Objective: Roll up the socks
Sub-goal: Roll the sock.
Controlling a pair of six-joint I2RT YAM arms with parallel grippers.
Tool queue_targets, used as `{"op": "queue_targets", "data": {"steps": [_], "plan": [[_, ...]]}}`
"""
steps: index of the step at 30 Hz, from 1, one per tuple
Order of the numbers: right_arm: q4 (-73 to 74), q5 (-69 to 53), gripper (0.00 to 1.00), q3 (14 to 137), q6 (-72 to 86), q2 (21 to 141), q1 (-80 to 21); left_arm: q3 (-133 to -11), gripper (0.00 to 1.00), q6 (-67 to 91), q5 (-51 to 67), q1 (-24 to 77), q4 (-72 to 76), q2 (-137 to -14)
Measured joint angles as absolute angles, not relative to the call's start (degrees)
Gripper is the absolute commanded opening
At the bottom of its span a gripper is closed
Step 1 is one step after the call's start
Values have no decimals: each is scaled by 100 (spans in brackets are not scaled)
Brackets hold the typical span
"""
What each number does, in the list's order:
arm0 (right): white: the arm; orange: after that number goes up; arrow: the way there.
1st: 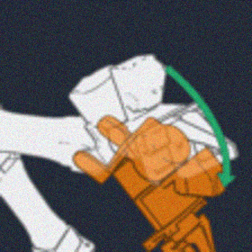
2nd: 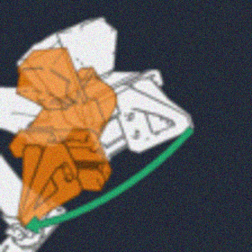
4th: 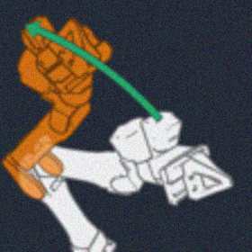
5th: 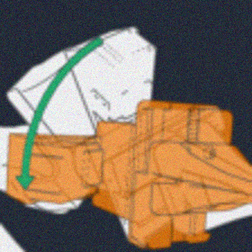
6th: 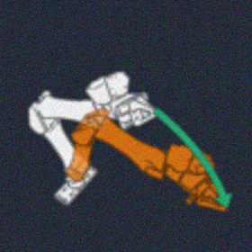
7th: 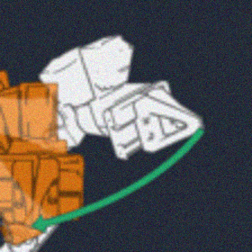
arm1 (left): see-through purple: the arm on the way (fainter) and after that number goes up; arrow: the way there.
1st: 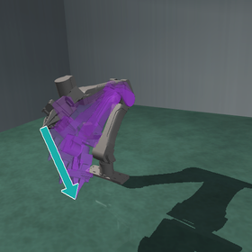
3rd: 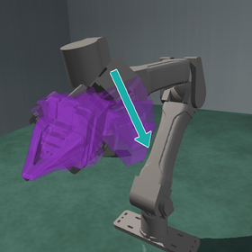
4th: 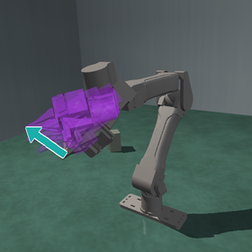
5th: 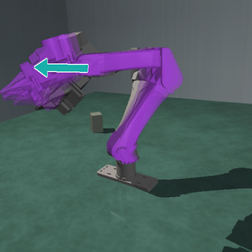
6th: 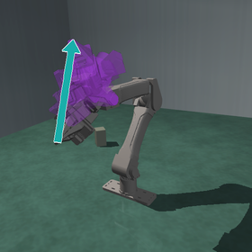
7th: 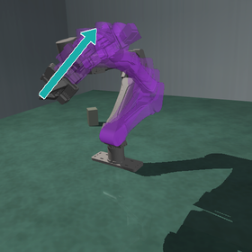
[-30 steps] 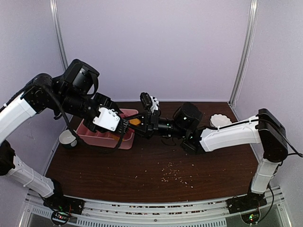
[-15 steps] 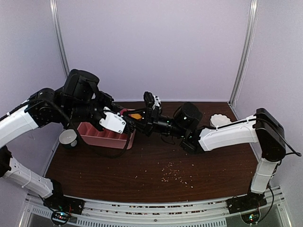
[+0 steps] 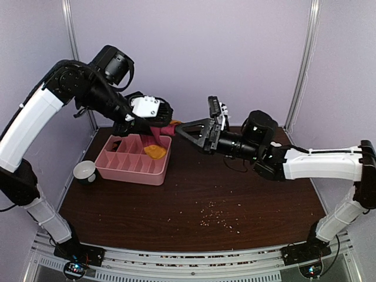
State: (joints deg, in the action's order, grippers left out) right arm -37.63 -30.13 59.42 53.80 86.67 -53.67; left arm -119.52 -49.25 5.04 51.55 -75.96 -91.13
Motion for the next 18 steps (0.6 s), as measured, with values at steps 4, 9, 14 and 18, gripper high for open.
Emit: {"op": "queue_targets", "data": {"steps": [4,9,14,18], "plan": [[-2456,-1957,100,5843,3400,7686,-5673,-12610,0,-4292,1756,4792,-8569,-9601],[-2366,-1236,99,5063,1962,6904,-6051,-12556,0,-3881,2655,4764,-9172,-9806],[-2493,-1022,100,4696,1507,6908,-6042,-12484,0,-3634,3155,4753,-9365,-9826],[-2115,-1166,100,5310,1066,7301,-6254,-12322,0,-3540,3378,4744,-9419,-9863]]}}
